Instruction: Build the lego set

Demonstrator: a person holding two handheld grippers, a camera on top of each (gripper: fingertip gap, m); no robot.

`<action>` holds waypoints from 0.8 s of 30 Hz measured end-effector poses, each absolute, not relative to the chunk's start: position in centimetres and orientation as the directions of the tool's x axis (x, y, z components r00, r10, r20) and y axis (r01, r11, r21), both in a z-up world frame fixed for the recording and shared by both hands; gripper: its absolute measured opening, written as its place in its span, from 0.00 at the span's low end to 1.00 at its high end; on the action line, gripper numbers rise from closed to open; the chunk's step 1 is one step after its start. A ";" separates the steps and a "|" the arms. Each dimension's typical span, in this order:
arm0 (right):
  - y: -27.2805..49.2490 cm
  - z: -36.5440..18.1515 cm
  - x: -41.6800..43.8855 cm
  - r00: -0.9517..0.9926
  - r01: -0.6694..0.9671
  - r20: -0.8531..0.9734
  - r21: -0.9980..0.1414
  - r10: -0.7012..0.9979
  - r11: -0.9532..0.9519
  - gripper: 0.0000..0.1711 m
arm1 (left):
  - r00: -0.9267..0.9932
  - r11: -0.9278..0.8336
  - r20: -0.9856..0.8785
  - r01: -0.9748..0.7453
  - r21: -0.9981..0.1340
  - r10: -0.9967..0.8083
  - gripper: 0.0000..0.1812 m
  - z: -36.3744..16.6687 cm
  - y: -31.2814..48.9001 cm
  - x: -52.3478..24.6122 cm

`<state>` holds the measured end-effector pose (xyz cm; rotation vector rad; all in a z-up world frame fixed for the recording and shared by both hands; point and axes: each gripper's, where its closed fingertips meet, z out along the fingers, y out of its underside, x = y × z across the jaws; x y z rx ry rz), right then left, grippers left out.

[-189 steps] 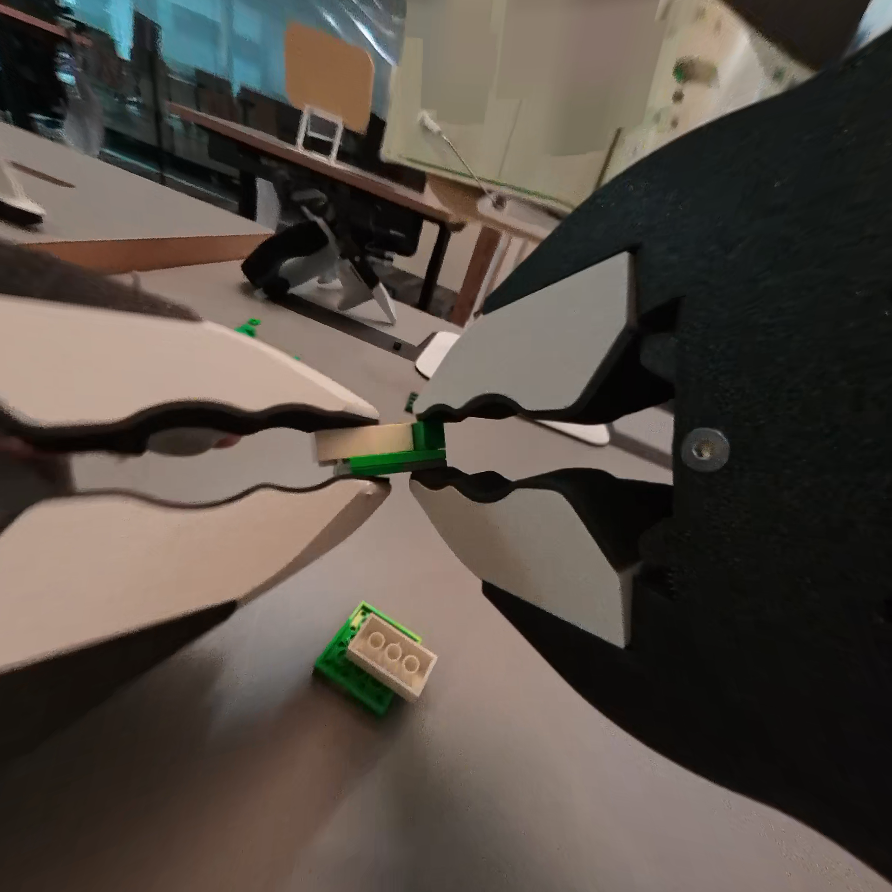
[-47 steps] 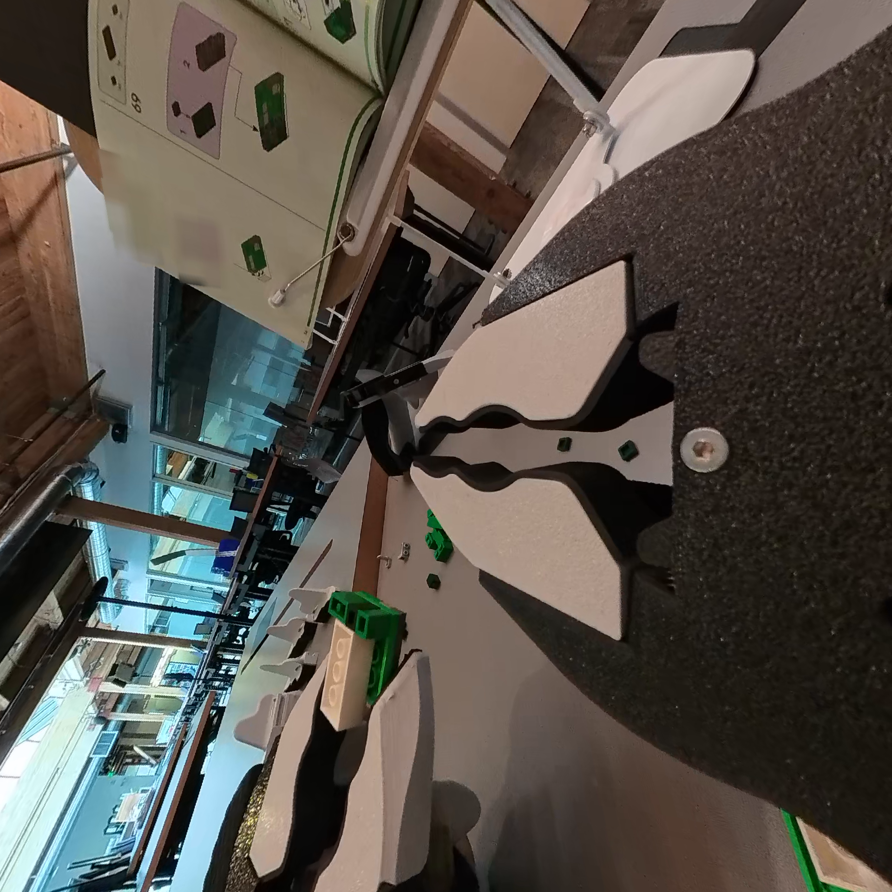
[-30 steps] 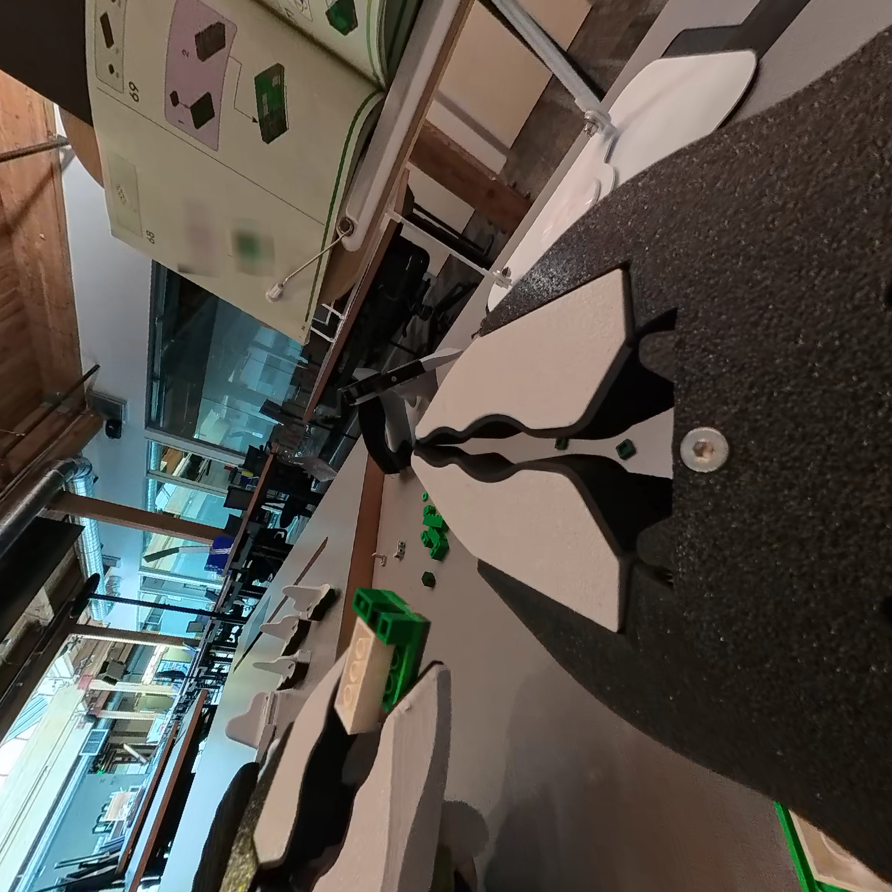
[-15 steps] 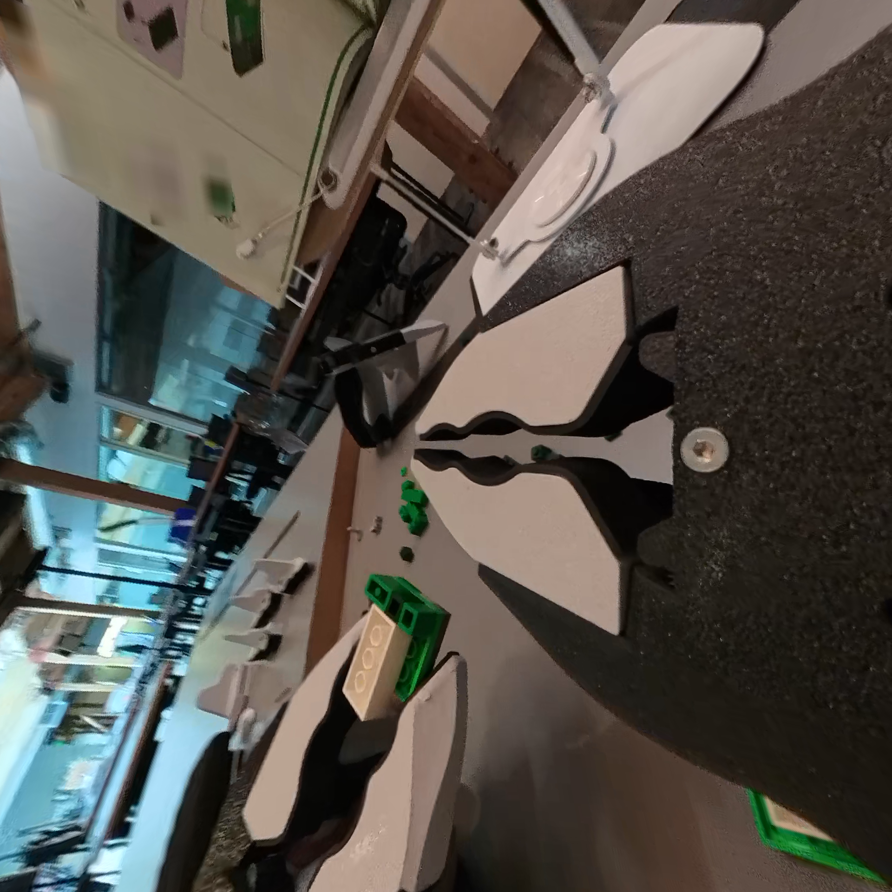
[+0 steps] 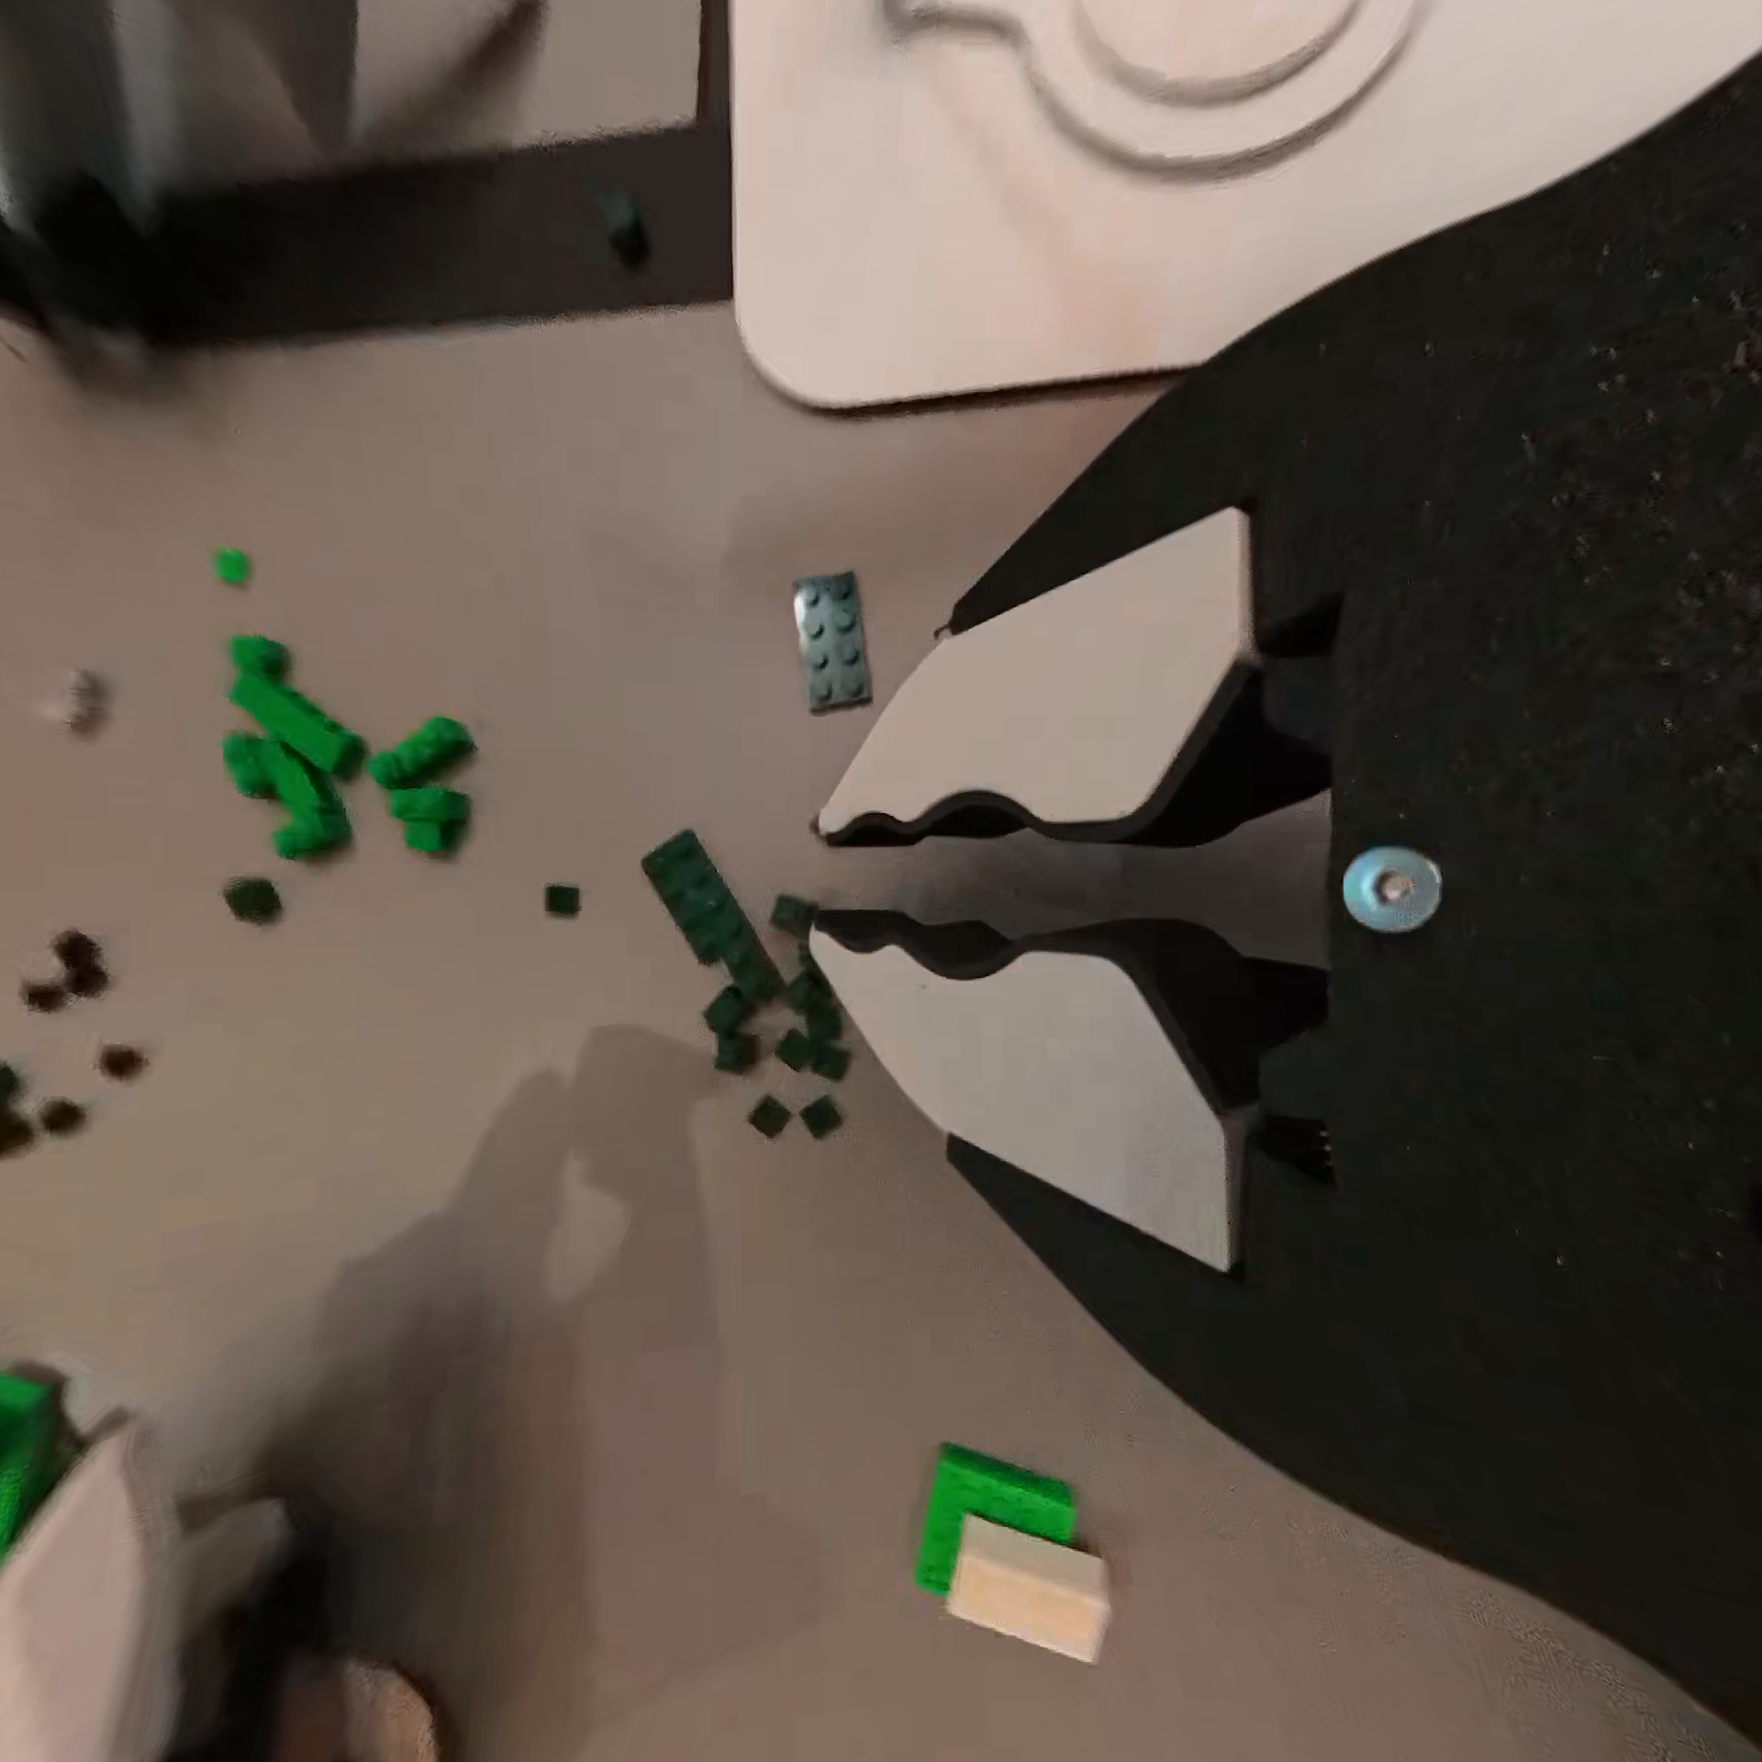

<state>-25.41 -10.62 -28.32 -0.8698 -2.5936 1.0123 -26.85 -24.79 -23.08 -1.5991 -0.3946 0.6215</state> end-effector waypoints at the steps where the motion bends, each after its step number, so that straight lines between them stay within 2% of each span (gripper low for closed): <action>1: -10.8 -28.6 -25.4 -0.832 0.427 -0.027 -0.668 0.554 0.609 0.08 | 0.792 -0.129 -0.160 -0.103 -0.986 0.590 0.20 -23.1 -24.9 -27.0; 3: -11.3 -29.0 -25.7 -0.896 0.319 0.023 -0.662 0.444 0.678 0.09 | 0.794 -0.129 -0.155 -0.098 -0.987 0.588 0.20 -23.1 -24.9 -27.1; 5: -11.2 -29.9 -25.6 -0.934 0.242 0.068 -0.598 0.350 0.764 0.08 | 0.798 -0.123 -0.146 -0.091 -0.988 0.584 0.20 -23.1 -25.0 -27.1; 7: -11.2 -30.3 -25.8 -0.920 0.335 -0.014 -0.545 0.392 0.769 0.05 | 0.799 -0.120 -0.141 -0.087 -0.989 0.584 0.20 -23.1 -25.0 -27.2; 10: -12.4 -30.0 -25.8 -0.860 0.494 -0.172 -0.519 0.480 0.698 0.07 | 0.801 -0.122 -0.142 -0.087 -0.989 0.582 0.20 -23.1 -24.9 -27.2; 12: -13.0 -29.7 -25.7 -0.904 0.398 -0.091 -0.540 0.418 0.741 0.07 | 0.802 -0.125 -0.145 -0.088 -0.988 0.579 0.20 -23.2 -24.9 -27.1; 15: -13.2 -30.1 -24.4 -0.963 0.226 0.023 -0.478 0.269 0.849 0.07 | 0.807 -0.133 -0.151 -0.090 -0.987 0.571 0.20 -23.2 -24.7 -27.0; 20: -12.9 -30.8 -22.6 -0.988 0.143 0.000 -0.398 0.156 0.906 0.05 | 0.811 -0.144 -0.165 -0.101 -0.984 0.561 0.20 -23.3 -24.5 -26.8; 22: -13.5 -30.8 -22.3 -0.986 0.161 -0.031 -0.424 0.163 0.891 0.05 | 0.813 -0.149 -0.169 -0.103 -0.984 0.557 0.20 -23.3 -24.4 -26.7; 24: -13.7 -31.0 -22.6 -0.988 0.129 0.024 -0.423 0.153 0.897 0.04 | 0.814 -0.151 -0.173 -0.106 -0.983 0.554 0.20 -23.4 -24.3 -26.7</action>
